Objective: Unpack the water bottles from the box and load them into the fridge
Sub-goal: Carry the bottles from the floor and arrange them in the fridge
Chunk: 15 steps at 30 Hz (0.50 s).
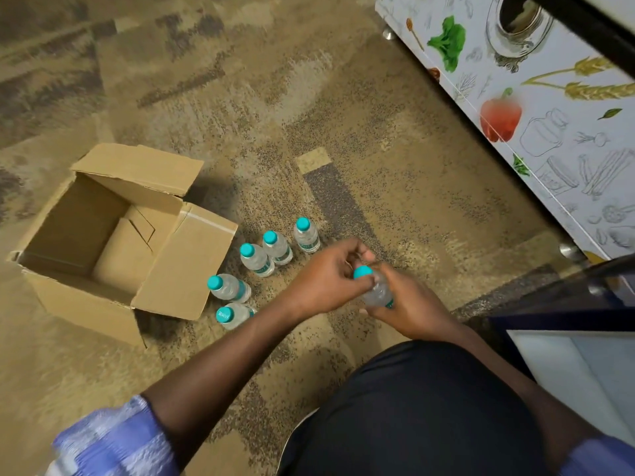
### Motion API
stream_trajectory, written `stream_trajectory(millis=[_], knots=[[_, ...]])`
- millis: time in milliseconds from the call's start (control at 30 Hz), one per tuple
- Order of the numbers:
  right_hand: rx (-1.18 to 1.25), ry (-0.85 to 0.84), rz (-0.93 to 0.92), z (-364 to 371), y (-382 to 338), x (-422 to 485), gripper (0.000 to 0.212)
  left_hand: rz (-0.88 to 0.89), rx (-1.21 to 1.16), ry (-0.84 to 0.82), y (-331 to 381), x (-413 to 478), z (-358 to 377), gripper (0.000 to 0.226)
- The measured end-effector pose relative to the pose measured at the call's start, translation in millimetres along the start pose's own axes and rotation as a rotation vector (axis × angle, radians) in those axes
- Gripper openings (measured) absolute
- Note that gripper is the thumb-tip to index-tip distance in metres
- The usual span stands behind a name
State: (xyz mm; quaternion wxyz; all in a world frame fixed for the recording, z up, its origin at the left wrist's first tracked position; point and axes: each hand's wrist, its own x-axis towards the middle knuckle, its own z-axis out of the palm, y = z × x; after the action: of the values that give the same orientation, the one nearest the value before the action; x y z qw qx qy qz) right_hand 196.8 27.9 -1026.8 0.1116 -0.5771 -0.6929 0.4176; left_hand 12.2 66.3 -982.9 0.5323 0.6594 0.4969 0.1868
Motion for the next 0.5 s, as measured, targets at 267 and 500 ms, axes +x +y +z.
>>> stream_trajectory(millis=[267,500], knots=[[0.005,0.167,0.137,-18.5,20.8,-24.5,0.058,-0.287,1.085,0.091,-65.0,71.0,-31.9,0.057],[0.089,0.322,0.213,-40.6,15.2,-55.5,0.064,-0.091,1.067,-0.002,-44.8,78.6,-23.0,0.025]])
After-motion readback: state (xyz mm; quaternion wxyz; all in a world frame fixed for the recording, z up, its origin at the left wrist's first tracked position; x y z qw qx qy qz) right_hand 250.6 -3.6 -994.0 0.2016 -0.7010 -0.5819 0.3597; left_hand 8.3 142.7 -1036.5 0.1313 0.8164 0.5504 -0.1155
